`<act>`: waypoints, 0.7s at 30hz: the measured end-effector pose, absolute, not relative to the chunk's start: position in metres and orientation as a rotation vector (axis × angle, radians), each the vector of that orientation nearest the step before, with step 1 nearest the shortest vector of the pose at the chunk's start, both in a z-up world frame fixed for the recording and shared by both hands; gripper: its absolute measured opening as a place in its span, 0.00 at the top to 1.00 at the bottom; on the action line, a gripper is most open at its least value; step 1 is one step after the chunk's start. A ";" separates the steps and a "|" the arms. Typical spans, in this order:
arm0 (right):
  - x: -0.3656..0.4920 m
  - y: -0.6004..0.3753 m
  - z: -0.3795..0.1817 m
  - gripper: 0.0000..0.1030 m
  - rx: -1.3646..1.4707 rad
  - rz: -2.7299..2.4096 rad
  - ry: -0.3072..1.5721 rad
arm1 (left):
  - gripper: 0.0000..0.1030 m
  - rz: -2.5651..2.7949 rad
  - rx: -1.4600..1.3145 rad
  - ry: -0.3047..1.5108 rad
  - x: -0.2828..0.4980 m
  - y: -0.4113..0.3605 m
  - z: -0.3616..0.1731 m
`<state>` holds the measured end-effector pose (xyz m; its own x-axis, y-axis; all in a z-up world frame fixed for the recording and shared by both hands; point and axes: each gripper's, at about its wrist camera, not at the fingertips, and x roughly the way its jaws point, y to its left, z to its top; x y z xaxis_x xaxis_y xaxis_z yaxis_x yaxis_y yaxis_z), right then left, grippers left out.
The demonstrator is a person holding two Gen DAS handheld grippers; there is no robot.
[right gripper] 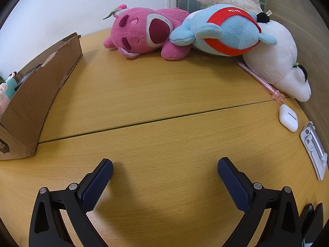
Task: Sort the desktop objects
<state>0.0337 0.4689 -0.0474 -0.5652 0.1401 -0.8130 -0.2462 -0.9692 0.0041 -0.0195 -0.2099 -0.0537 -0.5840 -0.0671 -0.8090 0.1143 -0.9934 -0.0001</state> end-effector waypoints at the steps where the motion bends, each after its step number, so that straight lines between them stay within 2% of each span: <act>1: 0.034 0.469 -0.047 0.00 -1.333 2.595 0.172 | 0.00 -2.707 1.379 0.079 -0.019 -0.210 -0.054; 21: 0.031 0.470 -0.047 0.00 -1.335 2.597 0.170 | 0.00 -2.708 1.379 0.078 -0.019 -0.210 -0.054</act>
